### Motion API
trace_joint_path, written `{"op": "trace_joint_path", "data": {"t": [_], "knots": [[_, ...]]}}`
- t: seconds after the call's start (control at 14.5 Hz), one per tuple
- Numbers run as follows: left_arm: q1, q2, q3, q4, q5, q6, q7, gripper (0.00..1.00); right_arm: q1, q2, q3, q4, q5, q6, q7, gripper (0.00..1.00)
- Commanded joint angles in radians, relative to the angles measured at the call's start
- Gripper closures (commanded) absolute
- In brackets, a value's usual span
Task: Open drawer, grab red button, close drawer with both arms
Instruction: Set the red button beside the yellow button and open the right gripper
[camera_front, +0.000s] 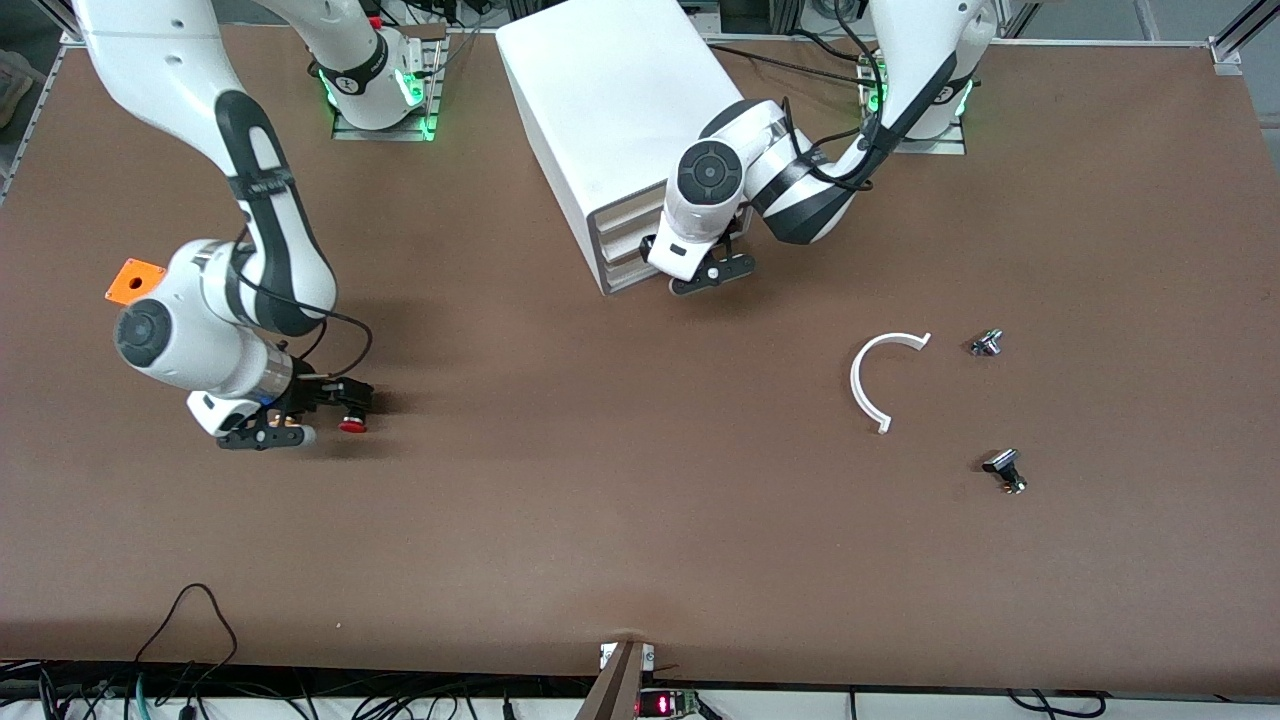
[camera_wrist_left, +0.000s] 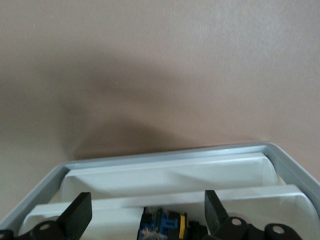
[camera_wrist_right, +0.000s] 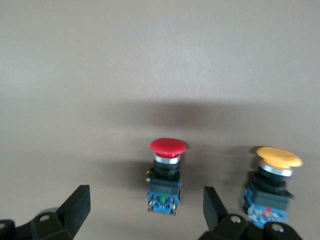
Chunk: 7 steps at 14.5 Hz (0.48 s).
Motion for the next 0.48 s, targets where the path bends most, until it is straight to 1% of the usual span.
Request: {"op": "trace_joint_path", "data": {"t": [0.0, 0.14, 0.21, 0.28, 0.41], "knots": [[0.003, -0.013, -0.014, -0.016, -0.046, -0.014, -0.002, 0.01, 0.01, -0.095, -0.01, -0.012, -0.067, -0.052, -0.01, 0.0], [0.006, -0.013, -0.014, -0.008, -0.046, -0.031, 0.01, 0.01, 0.019, -0.142, -0.008, -0.009, -0.149, -0.085, 0.043, 0.0], [0.014, -0.014, -0.012, -0.003, -0.046, -0.036, 0.01, 0.01, 0.036, -0.165, -0.007, 0.006, -0.209, -0.111, 0.074, 0.0], [0.02, -0.024, -0.012, 0.0, -0.043, -0.051, 0.016, 0.01, 0.052, -0.179, -0.007, 0.035, -0.263, -0.167, 0.112, 0.0], [0.055, -0.056, 0.0, 0.047, -0.029, -0.126, 0.105, 0.01, 0.056, -0.202, -0.002, 0.118, -0.28, -0.287, 0.166, 0.0]]}}
